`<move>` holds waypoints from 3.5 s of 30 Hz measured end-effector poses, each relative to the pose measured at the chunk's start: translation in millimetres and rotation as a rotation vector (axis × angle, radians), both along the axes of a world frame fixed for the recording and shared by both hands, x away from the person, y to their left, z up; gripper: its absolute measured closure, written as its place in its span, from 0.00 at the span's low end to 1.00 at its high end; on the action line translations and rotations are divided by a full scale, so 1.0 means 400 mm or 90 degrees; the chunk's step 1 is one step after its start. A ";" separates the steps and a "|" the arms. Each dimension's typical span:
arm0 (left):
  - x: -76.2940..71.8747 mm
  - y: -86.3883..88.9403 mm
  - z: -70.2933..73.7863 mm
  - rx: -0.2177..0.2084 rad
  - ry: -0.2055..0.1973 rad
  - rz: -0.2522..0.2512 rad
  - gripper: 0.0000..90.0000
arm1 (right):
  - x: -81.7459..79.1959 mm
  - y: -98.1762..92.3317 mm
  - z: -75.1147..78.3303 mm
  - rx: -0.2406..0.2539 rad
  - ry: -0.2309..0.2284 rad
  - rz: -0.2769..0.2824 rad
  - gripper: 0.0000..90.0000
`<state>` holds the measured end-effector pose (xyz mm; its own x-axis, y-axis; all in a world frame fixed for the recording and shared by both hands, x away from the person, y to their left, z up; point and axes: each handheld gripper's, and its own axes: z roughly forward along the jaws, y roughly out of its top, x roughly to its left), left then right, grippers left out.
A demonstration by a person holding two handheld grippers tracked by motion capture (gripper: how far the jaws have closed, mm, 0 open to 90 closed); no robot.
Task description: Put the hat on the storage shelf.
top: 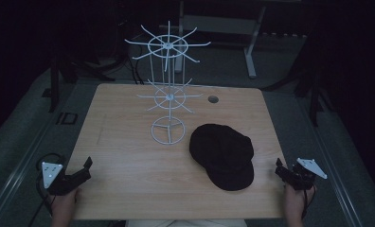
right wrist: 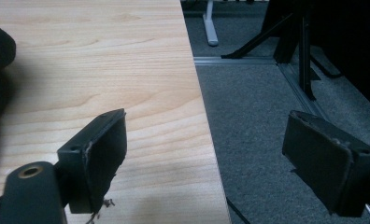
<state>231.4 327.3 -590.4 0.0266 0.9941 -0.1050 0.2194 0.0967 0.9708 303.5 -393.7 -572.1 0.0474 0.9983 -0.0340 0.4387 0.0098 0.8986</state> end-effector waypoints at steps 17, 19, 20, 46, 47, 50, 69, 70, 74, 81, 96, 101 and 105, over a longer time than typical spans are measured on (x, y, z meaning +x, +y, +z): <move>-0.002 -0.001 0.000 0.003 -0.002 0.002 0.05 | 0.003 0.007 0.005 0.005 0.023 0.038 0.15; -0.002 -0.001 0.000 0.004 -0.002 0.003 0.05 | 0.004 0.010 0.020 0.027 0.020 0.051 0.15; -0.002 -0.001 0.000 0.004 -0.002 0.004 0.05 | 0.003 0.013 0.030 0.035 0.013 0.056 0.15; 0.000 0.002 0.000 -0.005 0.001 -0.002 0.05 | 0.078 0.224 0.314 0.025 -0.009 0.297 0.19; 0.000 0.002 0.000 -0.005 0.000 -0.003 0.05 | 0.083 0.237 0.319 0.023 -0.006 0.305 0.19; -0.001 0.002 0.000 -0.006 0.000 -0.004 0.05 | 0.099 0.276 0.325 0.033 0.005 0.343 0.19; 0.001 -0.001 0.000 0.002 0.002 -0.011 0.06 | 0.227 0.476 0.244 0.007 0.102 0.423 0.24; 0.001 -0.001 0.000 0.002 0.002 -0.011 0.06 | 0.234 0.480 0.236 0.003 0.105 0.417 0.27; 0.001 -0.001 0.000 0.002 0.003 -0.012 0.06 | 0.253 0.498 0.203 -0.025 0.129 0.402 0.30; 0.002 -0.001 0.000 0.002 0.004 -0.011 0.06 | 0.268 0.513 0.165 -0.034 0.171 0.411 0.36; 0.002 -0.001 0.000 0.001 0.004 -0.011 0.06 | 0.248 0.510 0.167 -0.063 0.175 0.446 0.86; 0.002 -0.001 0.000 0.002 0.004 -0.011 0.06 | 0.225 0.488 0.205 -0.042 0.125 0.440 0.88; 0.002 -0.001 0.000 0.002 0.004 -0.010 0.06 | 0.209 0.471 0.229 -0.033 0.101 0.440 0.89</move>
<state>232.0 326.8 -590.2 0.0423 0.9939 -0.1023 0.2264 0.0902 0.9698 386.9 -205.3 -480.5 -0.6057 0.7949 -0.0359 0.4422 0.3738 0.8153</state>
